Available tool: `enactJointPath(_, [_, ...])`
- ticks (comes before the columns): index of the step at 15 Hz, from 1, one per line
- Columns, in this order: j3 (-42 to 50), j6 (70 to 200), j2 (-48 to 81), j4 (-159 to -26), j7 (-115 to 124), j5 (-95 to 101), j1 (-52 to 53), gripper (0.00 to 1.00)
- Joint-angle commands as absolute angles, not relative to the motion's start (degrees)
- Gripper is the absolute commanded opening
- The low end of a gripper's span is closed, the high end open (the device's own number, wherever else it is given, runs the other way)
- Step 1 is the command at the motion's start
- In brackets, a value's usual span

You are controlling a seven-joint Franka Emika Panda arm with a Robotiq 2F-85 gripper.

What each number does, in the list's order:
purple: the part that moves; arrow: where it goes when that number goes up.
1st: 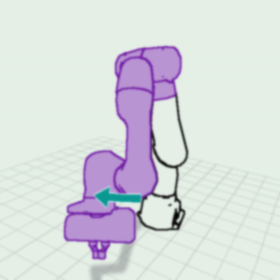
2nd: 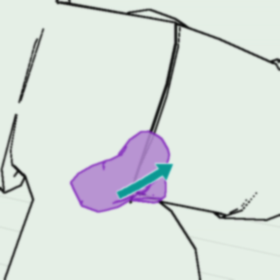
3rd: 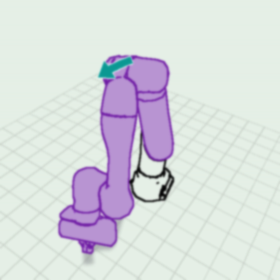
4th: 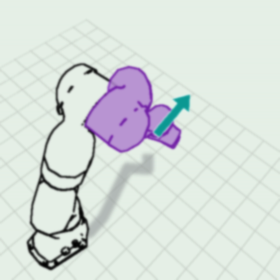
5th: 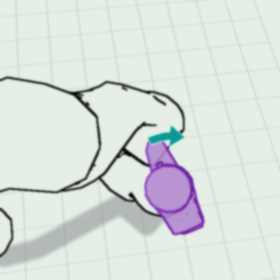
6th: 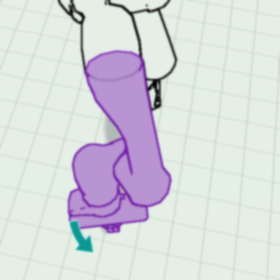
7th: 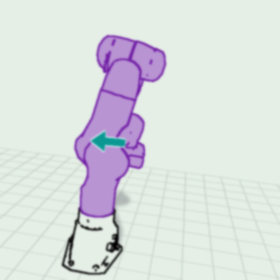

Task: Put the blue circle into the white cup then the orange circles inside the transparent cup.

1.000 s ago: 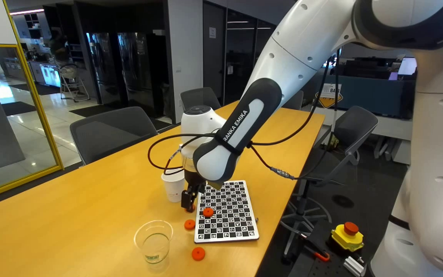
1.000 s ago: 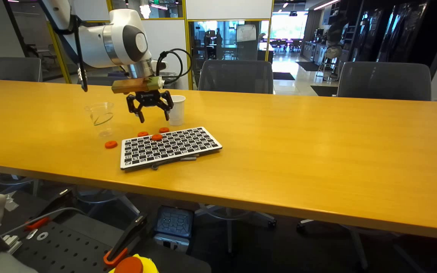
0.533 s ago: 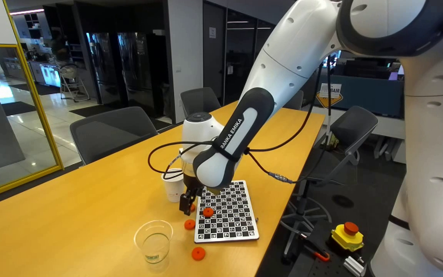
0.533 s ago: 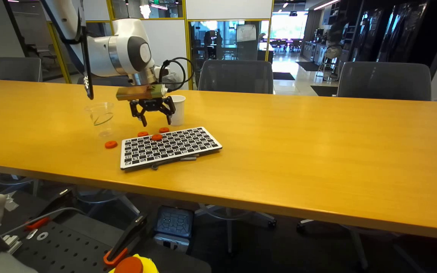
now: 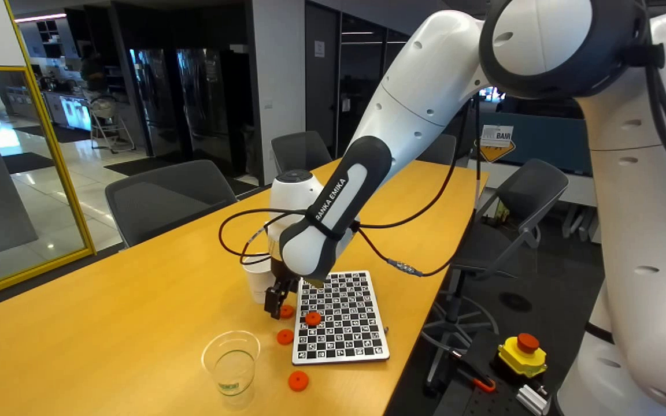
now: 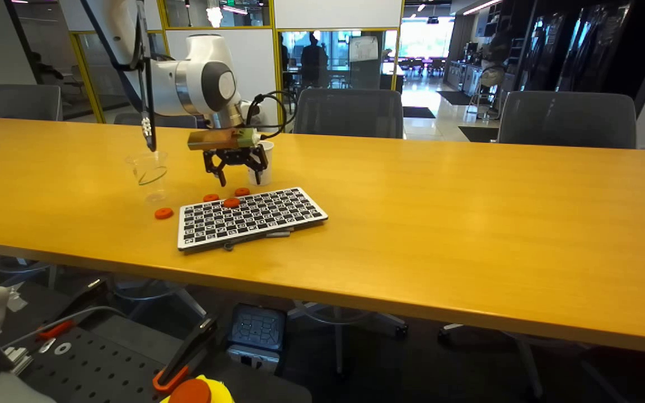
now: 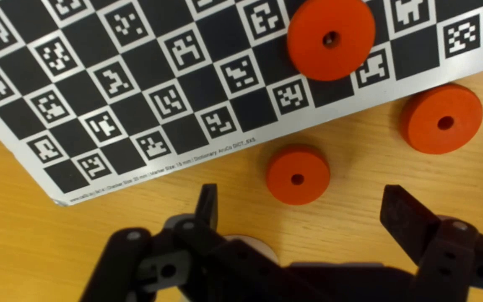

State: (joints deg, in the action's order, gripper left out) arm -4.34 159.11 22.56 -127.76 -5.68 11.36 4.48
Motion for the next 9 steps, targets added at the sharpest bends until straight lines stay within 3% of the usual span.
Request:
enactJointPath(1, [-5.69, 156.95, 24.14, -125.03, -8.62, 8.3, 3.1, 1.0])
enactJointPath(9, [-6.41, 155.57, 24.19, -125.13, -10.04, 6.21, 2.59, 1.0])
